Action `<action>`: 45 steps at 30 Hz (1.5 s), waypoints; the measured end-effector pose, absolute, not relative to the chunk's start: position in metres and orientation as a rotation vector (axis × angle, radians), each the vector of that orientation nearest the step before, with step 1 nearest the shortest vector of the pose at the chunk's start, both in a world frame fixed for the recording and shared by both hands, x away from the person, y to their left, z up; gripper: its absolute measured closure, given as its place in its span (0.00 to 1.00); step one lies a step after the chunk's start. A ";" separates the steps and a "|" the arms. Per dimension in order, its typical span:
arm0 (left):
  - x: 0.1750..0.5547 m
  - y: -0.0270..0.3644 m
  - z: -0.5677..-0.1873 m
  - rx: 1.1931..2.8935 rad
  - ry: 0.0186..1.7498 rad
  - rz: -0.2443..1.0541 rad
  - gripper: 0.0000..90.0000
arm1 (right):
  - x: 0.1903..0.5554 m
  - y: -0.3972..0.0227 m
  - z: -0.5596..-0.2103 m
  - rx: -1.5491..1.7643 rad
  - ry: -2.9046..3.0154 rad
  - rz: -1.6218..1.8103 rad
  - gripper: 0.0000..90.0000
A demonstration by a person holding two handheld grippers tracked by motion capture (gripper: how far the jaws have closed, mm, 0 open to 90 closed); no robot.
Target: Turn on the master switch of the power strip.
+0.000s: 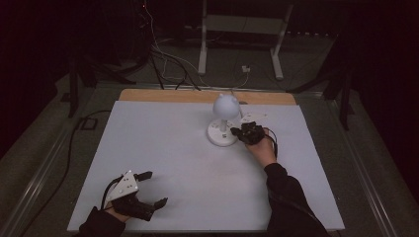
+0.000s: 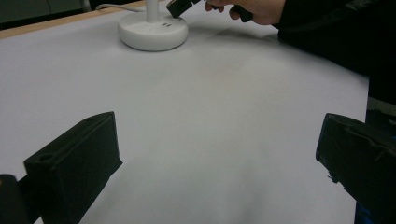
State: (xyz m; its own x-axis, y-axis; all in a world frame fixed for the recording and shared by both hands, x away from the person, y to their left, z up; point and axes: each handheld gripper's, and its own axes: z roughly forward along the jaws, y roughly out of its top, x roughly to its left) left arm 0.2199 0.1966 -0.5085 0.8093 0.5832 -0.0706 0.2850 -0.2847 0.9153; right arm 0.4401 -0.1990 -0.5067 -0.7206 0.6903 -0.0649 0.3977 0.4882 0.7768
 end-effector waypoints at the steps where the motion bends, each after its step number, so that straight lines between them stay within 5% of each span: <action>1: 0.220 0.197 -0.508 1.882 0.657 0.335 0.00 | 0.440 -0.199 -0.507 0.907 2.367 1.091 1.00; 42: 0.221 0.196 -0.509 1.880 0.660 0.329 0.00 | 0.435 -0.203 -0.505 0.985 2.327 1.120 1.00; 45: 0.221 0.196 -0.509 1.882 0.657 0.332 0.00 | 0.432 -0.204 -0.504 0.994 2.331 1.141 0.92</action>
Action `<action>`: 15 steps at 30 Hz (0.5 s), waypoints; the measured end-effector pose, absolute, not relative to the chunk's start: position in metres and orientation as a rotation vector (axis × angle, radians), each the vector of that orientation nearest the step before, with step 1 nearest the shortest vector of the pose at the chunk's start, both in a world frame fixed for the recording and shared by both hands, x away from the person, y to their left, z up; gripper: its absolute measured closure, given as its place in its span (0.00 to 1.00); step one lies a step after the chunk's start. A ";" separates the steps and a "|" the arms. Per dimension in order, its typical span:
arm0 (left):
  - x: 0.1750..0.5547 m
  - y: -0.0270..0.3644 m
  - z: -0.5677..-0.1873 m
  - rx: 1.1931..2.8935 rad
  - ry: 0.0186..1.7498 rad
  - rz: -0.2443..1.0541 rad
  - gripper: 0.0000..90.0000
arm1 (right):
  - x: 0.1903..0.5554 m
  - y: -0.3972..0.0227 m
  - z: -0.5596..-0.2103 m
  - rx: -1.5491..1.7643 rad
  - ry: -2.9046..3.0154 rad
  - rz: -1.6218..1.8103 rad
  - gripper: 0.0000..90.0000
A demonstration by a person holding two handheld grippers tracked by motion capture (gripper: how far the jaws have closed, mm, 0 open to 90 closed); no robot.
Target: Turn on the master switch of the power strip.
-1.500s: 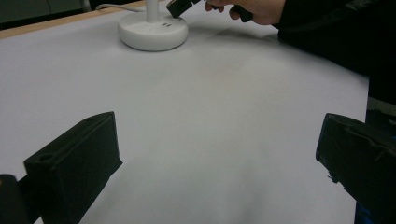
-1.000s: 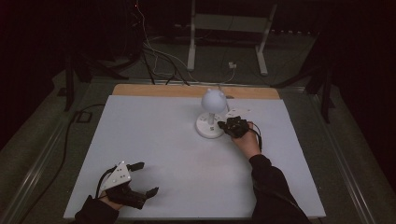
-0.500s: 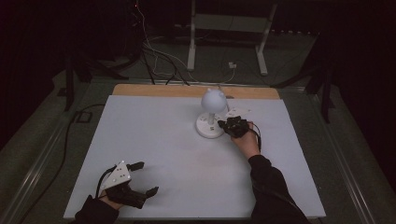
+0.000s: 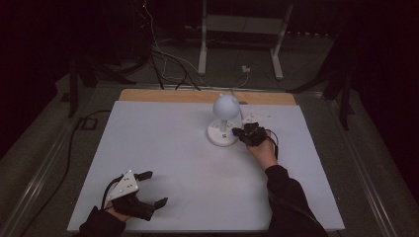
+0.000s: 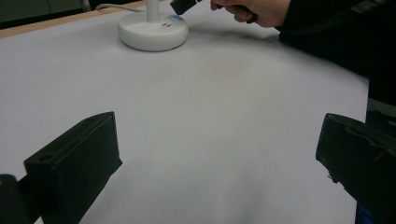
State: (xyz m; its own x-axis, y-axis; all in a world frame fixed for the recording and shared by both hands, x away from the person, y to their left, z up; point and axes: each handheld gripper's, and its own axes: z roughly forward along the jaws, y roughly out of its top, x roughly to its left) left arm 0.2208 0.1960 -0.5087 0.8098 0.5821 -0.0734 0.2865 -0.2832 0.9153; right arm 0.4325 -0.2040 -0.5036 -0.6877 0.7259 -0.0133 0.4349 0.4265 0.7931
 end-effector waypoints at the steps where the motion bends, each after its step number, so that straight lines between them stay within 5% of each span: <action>1: 0.221 0.196 -0.509 1.882 0.656 0.332 0.00 | 0.432 -0.204 -0.503 0.995 2.333 1.142 0.90; 12: 0.220 0.196 -0.508 1.882 0.653 0.332 0.00 | 0.423 -0.206 -0.498 1.030 2.368 1.212 0.38; 15: 0.220 0.196 -0.508 1.878 0.655 0.333 0.00 | 0.422 -0.205 -0.497 1.054 2.387 1.203 0.14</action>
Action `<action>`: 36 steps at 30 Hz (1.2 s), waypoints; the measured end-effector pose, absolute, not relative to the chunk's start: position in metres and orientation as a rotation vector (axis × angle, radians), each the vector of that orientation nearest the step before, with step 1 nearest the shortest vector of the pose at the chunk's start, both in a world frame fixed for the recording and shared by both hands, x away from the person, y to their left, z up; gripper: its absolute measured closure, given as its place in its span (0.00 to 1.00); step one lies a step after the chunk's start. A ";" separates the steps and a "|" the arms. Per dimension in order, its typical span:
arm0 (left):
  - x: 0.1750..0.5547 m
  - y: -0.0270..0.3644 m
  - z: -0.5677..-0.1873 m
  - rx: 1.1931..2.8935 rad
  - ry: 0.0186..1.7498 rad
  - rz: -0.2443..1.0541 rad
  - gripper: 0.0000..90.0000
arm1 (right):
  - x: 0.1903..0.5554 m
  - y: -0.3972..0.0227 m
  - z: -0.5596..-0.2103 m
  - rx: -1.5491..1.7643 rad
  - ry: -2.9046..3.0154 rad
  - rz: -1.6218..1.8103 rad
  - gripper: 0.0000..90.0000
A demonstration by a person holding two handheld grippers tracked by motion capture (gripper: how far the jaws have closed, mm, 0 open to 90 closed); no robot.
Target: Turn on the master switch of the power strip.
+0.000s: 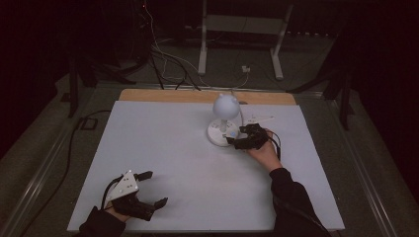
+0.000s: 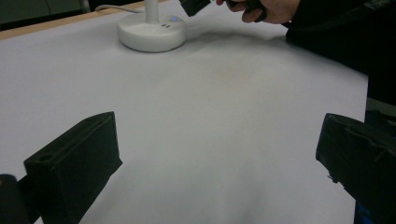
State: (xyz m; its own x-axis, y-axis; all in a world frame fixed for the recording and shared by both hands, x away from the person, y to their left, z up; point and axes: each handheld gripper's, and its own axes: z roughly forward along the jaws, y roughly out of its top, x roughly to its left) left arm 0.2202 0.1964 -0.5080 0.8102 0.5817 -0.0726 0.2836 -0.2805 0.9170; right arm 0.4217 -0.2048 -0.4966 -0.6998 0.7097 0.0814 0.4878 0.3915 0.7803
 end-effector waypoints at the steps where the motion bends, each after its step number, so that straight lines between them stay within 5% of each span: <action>1: 0.220 0.196 -0.508 1.878 0.655 0.333 0.00 | 0.422 -0.204 -0.497 1.072 2.402 1.196 0.05; 36: 0.220 0.195 -0.508 1.884 0.650 0.332 0.00 | 0.365 -0.241 -0.492 1.062 2.429 1.180 0.00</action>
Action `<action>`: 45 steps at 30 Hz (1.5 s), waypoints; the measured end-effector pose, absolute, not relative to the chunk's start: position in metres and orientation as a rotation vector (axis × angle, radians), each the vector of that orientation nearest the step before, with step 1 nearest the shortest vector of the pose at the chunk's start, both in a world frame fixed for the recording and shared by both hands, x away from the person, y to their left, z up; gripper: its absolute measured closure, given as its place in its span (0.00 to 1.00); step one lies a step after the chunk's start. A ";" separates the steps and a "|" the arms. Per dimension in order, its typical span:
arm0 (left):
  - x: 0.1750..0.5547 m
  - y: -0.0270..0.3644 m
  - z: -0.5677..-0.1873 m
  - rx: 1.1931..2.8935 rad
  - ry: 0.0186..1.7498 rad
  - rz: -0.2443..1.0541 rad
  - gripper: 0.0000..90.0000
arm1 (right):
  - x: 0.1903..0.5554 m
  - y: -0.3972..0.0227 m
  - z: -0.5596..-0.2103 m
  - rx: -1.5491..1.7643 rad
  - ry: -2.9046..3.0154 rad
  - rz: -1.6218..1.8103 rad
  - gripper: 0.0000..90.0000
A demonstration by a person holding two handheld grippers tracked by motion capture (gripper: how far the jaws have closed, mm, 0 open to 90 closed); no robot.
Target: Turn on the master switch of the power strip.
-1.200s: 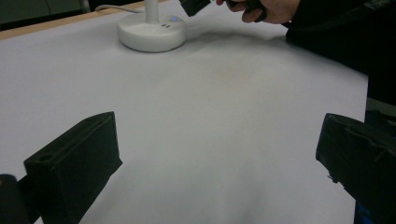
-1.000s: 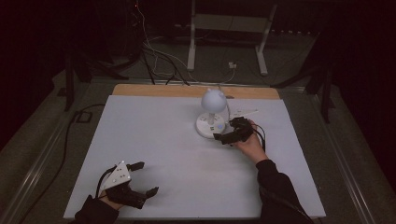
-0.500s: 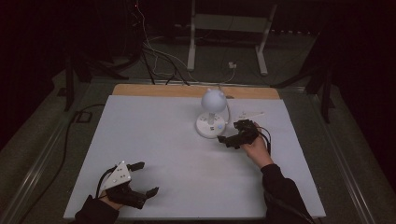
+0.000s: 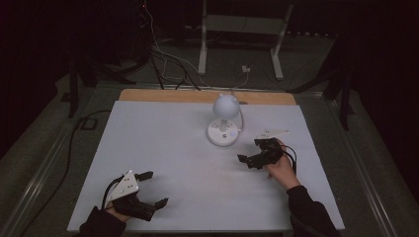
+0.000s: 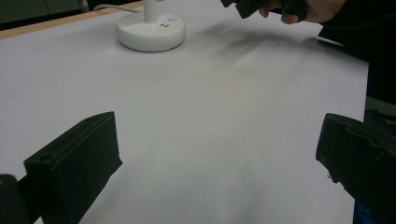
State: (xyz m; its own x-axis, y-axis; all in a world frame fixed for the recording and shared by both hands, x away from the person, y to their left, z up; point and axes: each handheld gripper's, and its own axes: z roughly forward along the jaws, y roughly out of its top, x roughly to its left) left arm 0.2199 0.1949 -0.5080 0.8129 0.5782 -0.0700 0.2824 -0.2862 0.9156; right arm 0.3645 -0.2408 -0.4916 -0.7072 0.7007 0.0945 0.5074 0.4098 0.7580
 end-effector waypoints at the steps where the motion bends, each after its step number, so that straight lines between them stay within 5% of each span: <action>1: 0.220 0.195 -0.508 1.884 0.649 0.333 0.00 | 0.362 -0.243 -0.492 1.070 2.428 1.189 0.00; 45: 0.219 0.195 -0.508 1.888 0.645 0.339 0.00 | 0.250 -0.340 -0.515 1.211 2.332 1.130 0.00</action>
State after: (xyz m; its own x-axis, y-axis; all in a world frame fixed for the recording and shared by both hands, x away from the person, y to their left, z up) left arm 0.2194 0.1954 -0.5078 0.8136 0.5781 -0.0617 0.2768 -0.2918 0.9156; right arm 0.2504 -0.3405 -0.5154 -0.6092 0.7865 0.1018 0.5674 0.3426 0.7488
